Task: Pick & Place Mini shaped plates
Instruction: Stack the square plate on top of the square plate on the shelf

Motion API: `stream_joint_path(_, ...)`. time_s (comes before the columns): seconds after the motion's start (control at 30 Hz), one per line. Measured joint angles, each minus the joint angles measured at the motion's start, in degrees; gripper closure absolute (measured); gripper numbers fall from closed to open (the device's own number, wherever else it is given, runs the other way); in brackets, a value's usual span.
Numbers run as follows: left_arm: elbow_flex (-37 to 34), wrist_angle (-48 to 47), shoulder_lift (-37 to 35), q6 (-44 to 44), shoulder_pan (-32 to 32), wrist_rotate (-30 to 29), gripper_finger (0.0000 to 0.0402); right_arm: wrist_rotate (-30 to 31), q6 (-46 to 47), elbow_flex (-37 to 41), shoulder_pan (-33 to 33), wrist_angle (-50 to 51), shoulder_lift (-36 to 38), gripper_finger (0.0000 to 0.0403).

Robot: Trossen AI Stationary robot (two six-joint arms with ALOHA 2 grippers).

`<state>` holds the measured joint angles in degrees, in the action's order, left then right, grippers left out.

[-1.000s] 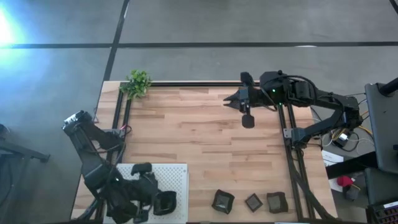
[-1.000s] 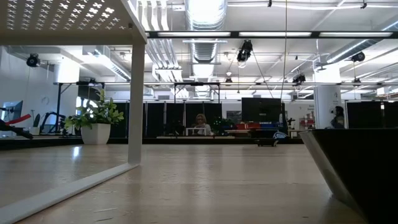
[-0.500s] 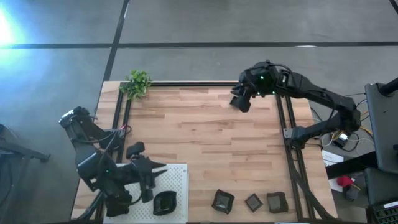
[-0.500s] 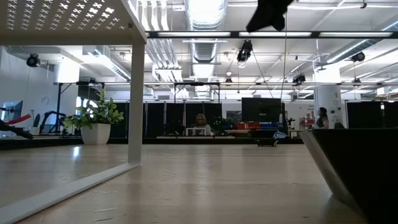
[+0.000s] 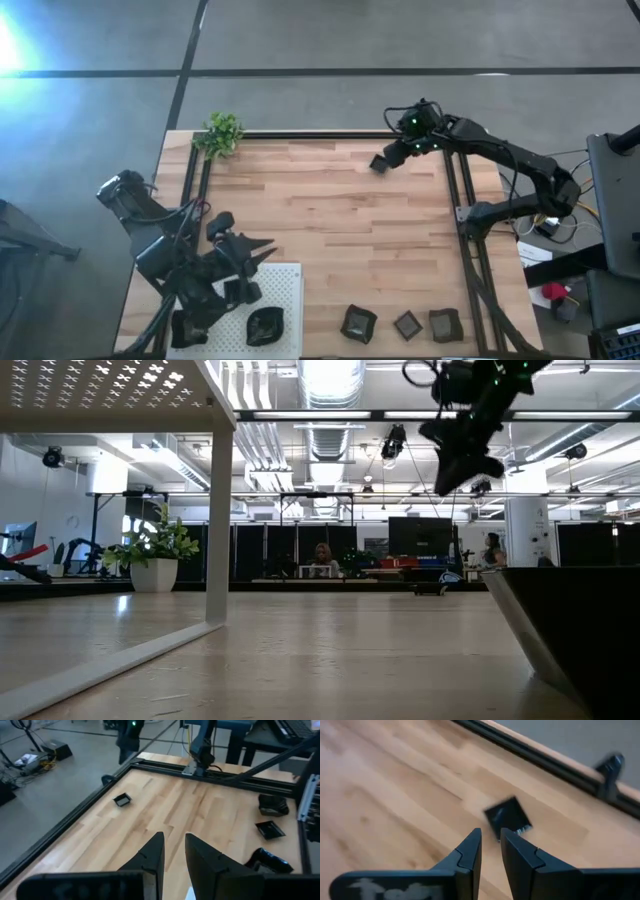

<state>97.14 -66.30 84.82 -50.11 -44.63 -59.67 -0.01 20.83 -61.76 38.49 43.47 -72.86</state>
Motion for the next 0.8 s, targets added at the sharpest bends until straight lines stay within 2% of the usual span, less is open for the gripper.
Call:
stream_joint_path(0.23, 0.0, 0.0, 0.0, 1.5, 2.2, 0.0, 0.0331, -0.4, 1.4, 8.1, 6.1, -7.5, 0.0, 0.0335)
stream_joint_path(0.4, 0.0, 0.0, 0.0, 1.7, 3.3, 0.0, 0.0331, -3.1, 1.7, 11.0, 8.8, -10.0, -1.4, 0.0335)
stream_joint_path(0.57, 0.0, 0.0, 0.0, 1.8, 3.9, 0.0, 0.0331, -3.5, 1.7, 11.2, 9.7, -9.8, -7.4, 0.0335)
stream_joint_path(0.8, 0.0, 0.0, 0.0, 2.3, 4.2, 0.0, 0.0331, -3.2, 0.3, 7.7, 9.7, -10.6, -17.1, 0.0335)
